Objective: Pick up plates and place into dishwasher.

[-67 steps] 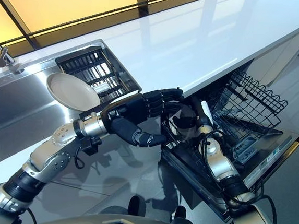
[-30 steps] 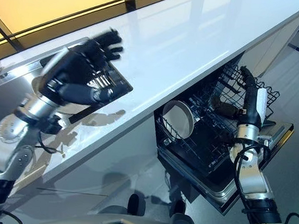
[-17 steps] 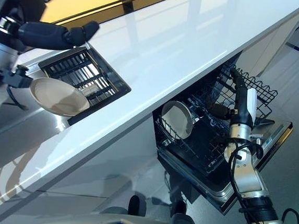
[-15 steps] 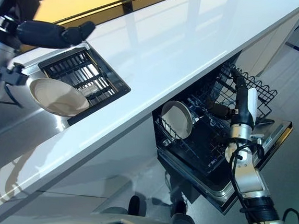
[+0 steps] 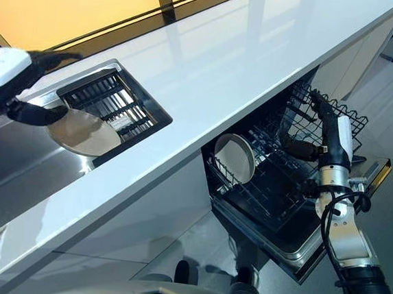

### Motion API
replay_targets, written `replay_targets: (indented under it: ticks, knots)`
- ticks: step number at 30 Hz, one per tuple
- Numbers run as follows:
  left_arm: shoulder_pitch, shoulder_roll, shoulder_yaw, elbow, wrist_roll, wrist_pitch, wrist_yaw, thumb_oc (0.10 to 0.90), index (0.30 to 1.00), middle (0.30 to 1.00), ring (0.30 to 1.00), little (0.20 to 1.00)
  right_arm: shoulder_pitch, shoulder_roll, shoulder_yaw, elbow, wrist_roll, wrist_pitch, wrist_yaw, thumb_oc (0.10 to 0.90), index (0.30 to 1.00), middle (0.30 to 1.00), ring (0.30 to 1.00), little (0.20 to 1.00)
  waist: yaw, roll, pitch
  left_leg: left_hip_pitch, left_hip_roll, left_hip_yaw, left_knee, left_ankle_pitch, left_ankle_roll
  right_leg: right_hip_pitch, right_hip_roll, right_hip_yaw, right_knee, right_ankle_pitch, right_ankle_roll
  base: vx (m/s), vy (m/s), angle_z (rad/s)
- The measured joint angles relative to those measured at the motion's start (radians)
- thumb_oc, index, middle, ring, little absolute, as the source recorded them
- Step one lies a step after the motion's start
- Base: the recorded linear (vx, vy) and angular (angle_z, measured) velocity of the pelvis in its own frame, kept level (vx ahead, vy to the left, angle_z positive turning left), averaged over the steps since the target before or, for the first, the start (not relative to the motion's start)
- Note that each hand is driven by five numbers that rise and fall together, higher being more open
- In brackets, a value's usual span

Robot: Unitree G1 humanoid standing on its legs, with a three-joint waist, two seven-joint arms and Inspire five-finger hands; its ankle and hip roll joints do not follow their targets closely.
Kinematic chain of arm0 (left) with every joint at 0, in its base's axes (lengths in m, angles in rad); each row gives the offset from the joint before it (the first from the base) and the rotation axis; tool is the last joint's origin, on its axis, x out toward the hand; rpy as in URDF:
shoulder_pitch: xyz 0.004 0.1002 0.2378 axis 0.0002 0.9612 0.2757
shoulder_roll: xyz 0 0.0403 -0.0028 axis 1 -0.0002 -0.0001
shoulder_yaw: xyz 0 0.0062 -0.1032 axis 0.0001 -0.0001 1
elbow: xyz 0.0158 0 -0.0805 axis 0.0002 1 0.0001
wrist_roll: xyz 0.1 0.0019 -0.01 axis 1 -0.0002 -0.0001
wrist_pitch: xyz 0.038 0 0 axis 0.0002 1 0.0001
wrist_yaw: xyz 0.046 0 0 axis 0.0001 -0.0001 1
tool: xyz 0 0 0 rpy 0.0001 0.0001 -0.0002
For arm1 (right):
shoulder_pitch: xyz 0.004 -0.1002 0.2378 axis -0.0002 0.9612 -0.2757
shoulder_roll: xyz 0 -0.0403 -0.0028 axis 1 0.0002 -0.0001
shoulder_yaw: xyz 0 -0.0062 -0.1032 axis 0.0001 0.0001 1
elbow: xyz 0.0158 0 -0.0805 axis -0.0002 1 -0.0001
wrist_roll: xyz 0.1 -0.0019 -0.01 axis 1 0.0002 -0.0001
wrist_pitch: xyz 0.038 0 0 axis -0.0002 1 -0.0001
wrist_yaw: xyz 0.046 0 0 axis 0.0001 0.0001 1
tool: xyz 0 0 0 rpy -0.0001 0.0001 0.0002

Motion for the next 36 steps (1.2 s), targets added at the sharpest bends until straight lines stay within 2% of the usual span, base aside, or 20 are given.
replay_targets:
  ticks: [9, 13, 30, 36]
  knots:
    - [0.045, 0.000, 0.005, 0.105, 0.078, -0.044, 0.085, 0.800, 0.900, 0.900, 0.900, 0.900, 0.000, -0.019, 0.000, 0.001, 0.010, -0.007, 0.007, 0.800, 0.900, 0.900, 0.900, 0.900, 0.014, 0.000, 0.000, -0.003, 0.000, -0.003, 0.000, 0.000, 0.000, -0.001, 0.000, -0.005, 0.000, 0.000, 0.000, 0.00, 0.004, 0.00]
    - [0.046, 0.000, 0.010, 0.135, 0.081, -0.041, 0.101, 0.800, 0.900, 0.900, 0.900, 0.900, 0.000, -0.021, 0.000, 0.001, 0.017, -0.007, 0.007, 0.800, 0.900, 0.900, 0.900, 0.900, 0.017, 0.000, 0.000, -0.004, -0.001, -0.006, 0.000, 0.001, 0.000, -0.001, -0.001, -0.006, 0.000, -0.001, 0.002, 0.00, 0.000, 0.00]
    - [0.069, 0.000, 0.012, 0.145, 0.119, -0.048, 0.099, 0.800, 0.900, 0.900, 0.900, 0.900, 0.000, -0.036, 0.000, 0.001, 0.020, -0.010, 0.008, 0.800, 0.900, 0.900, 0.900, 0.900, 0.016, -0.001, 0.000, -0.008, -0.001, -0.012, 0.000, 0.001, 0.000, 0.000, -0.001, -0.014, 0.000, -0.004, 0.004, 0.00, 0.001, 0.00]
    - [0.064, -0.001, 0.007, 0.123, 0.119, -0.045, 0.059, 0.800, 0.900, 0.900, 0.900, 0.900, 0.000, -0.036, 0.000, 0.001, 0.036, -0.024, 0.008, 0.800, 0.900, 0.900, 0.900, 0.900, 0.014, -0.002, -0.001, -0.009, -0.001, -0.014, 0.000, 0.002, 0.000, 0.000, -0.001, -0.016, 0.000, -0.002, 0.003, -0.01, -0.001, 0.00]
